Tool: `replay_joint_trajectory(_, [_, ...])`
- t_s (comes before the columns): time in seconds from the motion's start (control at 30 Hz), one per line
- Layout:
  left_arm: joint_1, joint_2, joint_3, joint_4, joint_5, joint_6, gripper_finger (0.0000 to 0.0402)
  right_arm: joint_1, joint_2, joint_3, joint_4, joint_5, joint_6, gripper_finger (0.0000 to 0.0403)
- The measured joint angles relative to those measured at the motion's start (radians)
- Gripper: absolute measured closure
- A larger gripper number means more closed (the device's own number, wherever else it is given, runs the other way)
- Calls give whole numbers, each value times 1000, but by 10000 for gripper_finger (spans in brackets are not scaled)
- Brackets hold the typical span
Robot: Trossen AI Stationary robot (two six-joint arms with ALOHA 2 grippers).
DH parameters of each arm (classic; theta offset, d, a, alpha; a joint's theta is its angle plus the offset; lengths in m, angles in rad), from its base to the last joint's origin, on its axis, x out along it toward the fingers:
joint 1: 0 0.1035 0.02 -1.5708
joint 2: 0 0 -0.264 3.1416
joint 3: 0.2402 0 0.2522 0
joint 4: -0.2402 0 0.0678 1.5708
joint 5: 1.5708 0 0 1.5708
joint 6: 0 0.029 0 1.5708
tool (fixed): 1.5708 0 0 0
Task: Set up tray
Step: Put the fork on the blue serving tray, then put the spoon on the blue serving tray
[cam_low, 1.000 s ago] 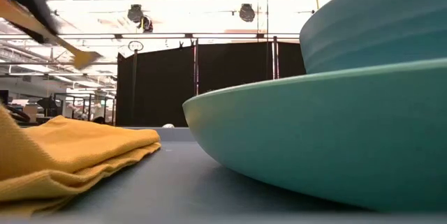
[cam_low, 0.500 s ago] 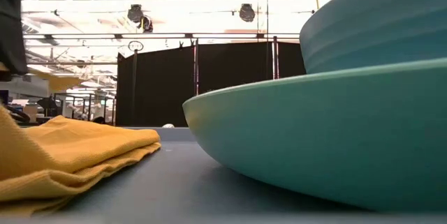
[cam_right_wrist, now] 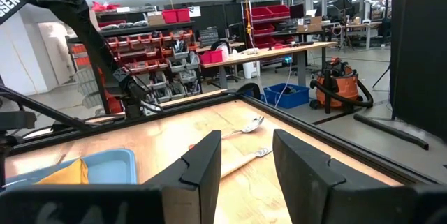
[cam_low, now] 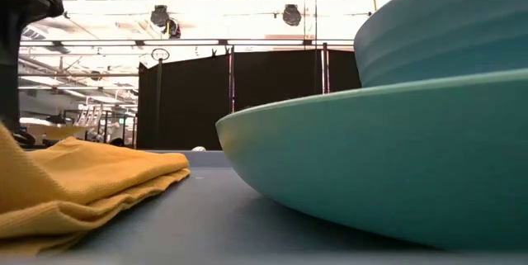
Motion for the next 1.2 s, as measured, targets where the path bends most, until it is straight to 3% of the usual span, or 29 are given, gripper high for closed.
replay_joint_trajectory(0.53, [9,0,-84,77,29,1,391,0,0,0,0,0,0,280])
replay_joint_trajectory(0.8, [2,0,-84,78,-4,69,312,0,0,0,0,0,0,280])
replay_joint_trajectory(1.0, [-1,0,-84,72,-6,66,278,0,0,0,0,0,0,280])
replay_joint_trajectory(1.2, [-26,-46,-84,26,-159,93,272,0,0,0,0,0,0,280])
